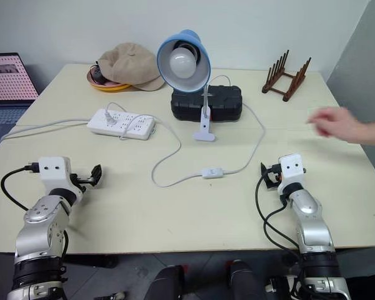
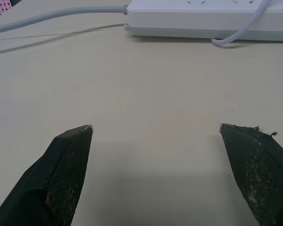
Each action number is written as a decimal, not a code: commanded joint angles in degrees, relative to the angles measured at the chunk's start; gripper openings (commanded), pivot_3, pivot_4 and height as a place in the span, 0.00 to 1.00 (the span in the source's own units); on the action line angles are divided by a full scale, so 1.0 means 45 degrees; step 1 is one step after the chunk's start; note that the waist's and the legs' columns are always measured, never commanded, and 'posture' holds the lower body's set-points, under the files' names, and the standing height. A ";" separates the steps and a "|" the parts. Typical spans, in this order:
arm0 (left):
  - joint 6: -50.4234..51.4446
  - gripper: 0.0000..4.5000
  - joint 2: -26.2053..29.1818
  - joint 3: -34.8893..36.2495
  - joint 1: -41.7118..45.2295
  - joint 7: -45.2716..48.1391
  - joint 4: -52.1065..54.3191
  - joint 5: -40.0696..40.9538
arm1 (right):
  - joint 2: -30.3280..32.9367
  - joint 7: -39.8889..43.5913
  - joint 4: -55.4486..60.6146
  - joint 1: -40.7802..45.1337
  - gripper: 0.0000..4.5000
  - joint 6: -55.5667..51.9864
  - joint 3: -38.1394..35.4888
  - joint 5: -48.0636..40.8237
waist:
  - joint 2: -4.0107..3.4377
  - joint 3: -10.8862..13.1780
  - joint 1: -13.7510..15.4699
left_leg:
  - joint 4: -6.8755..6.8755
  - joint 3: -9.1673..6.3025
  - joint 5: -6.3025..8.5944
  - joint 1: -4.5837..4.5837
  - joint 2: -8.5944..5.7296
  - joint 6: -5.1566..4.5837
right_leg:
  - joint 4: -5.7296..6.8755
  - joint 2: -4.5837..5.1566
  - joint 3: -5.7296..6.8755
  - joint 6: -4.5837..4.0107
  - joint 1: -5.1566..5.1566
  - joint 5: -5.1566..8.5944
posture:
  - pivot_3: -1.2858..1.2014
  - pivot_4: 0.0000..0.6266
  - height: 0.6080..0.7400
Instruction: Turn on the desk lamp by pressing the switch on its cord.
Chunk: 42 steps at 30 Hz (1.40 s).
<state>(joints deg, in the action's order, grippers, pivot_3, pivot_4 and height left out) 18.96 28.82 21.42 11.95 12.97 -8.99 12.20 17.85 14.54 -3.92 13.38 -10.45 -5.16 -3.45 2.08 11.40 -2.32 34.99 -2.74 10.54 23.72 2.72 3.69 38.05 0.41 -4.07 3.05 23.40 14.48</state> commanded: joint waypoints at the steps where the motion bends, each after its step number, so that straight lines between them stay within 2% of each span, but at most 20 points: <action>1: -0.0078 1.00 0.0296 0.0158 0.0049 0.0225 0.0422 0.0091 | 0.0232 0.0109 0.0372 0.0211 1.00 0.0158 -0.0169 -0.0041 | 0.0000 0.0000 -0.0001 | 0.0000 0.0000 0.0000 0.0000 0.0000 0.0000 | 0.0000 0.0000 0.0001 0.0000 0.0000 0.0000 | 0.52 0.24 1.00; 27: -0.0421 1.00 0.0343 0.0209 0.0002 0.0210 0.0354 -0.0028 | 0.0665 0.0795 0.0328 0.0373 1.00 0.0298 -0.0010 -0.0098 | 0.0000 0.0000 0.0001 | 0.0000 0.0000 0.0000 0.0000 0.0000 0.0000 | 0.0000 0.0000 -0.0001 0.0000 0.0000 0.0000 | 0.52 0.24 1.00; 30: -0.0292 1.00 0.0560 0.0019 0.0117 0.0851 0.0564 0.0173 | 0.0944 0.1842 0.0152 0.0649 1.00 0.0318 0.0174 -0.0472 | 0.0000 0.0001 0.0000 | 0.0000 0.0000 0.0000 0.0000 0.0000 0.0000 | 0.0000 0.0000 0.0000 0.0000 0.0000 0.0000 | 0.52 0.24 1.00; 33: 0.0428 1.00 0.1637 -0.1107 -0.0017 0.3604 0.2026 0.0894 | 0.1895 0.5110 0.0325 0.1407 1.00 -0.0262 0.1105 -0.1475 | 0.0001 0.0002 -0.0021 | 0.0000 0.0001 0.0000 0.0002 -0.0001 0.0000 | -0.0004 -0.0002 0.0001 0.0000 0.0001 0.0000 | 0.52 0.24 1.00; 36: 0.0584 1.00 0.2821 -0.2162 0.0127 0.5718 0.2969 0.1094 | 0.2820 0.7679 -0.0255 0.2338 1.00 0.0184 0.2290 -0.1414 | -0.0002 0.0002 -0.0100 | 0.0001 0.0001 0.0000 0.0003 0.0000 0.0000 | -0.0010 -0.0002 0.0000 -0.0005 0.0000 0.0003 | 0.52 0.24 1.00; 42: 0.1009 1.00 0.4011 -0.4005 0.1215 0.8773 0.4495 0.1643 | 0.2976 1.0980 -0.2642 0.4731 1.00 0.1272 0.3824 -0.1193 | -0.0003 0.0005 -0.0135 | -0.0002 0.0000 0.0000 -0.0002 0.0002 0.0000 | -0.0011 -0.0004 0.0003 -0.0005 -0.0004 0.0005 | 0.52 0.24 1.00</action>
<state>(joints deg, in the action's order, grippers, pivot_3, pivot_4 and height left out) 22.47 45.21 4.95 15.89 48.59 7.31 17.88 31.00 59.56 -13.61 31.93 -6.65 11.15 -8.71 2.06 11.42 -2.93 34.98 -2.74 10.54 23.73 2.73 3.69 37.98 0.39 -4.05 3.03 23.38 14.50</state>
